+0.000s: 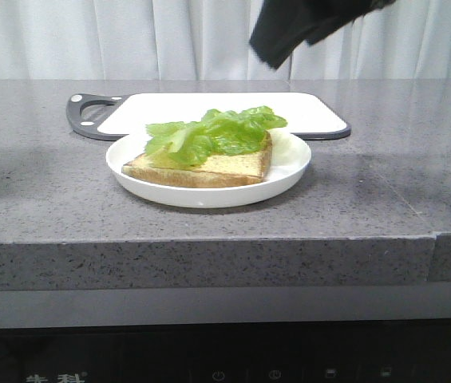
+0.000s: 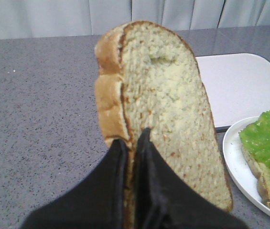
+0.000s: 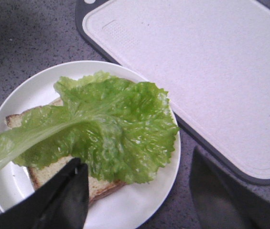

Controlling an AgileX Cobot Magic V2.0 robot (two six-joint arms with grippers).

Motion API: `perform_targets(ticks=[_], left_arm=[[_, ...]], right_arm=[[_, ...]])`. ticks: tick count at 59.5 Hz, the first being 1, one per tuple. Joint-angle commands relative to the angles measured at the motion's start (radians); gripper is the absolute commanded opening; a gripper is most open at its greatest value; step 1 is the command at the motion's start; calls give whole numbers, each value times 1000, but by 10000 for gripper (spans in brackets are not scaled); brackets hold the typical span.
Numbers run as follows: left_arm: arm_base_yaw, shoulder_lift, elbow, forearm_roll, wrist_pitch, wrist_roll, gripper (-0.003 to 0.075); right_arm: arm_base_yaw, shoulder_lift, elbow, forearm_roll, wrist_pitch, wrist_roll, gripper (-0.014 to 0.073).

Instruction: Left arm grabs bread, right arm adds lettuce

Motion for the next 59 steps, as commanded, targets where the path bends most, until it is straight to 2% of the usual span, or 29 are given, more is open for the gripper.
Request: perform_targets(ticks=[1,7,10,13,22,33,39,59], left_arm=[[3,-4,-29,-2,-88,-3,-21],[3,-4,-29,-2,-88,-3,-20],[3,-4,-29,-2,-88,-3,-21],[3,-4,-29,-2,-88,-3,-21],[3,-4,-29,-2,-88,-3,-21],[3,-4,-29,-2,-88,-3,-21],[3,-4,-29,-2,-88,-3,-20],[3,-4,-29,-2,-88,-3,-20]], right_arm=[[-18,-74,-23,3,-34,-6,355],[-25,-105,-23,2,-36,-6,135],[-25,-115,-23,2,-36,-6,48],[-26,-125,-23,2,-35,-5,0],[-64,-155,6,2,-71,75,-12],[-164,-271,142,2,-239,156,-71],[-205,-364,230,3,-302,160,-70],[-215,-741,569,90,-569,161,-70]])
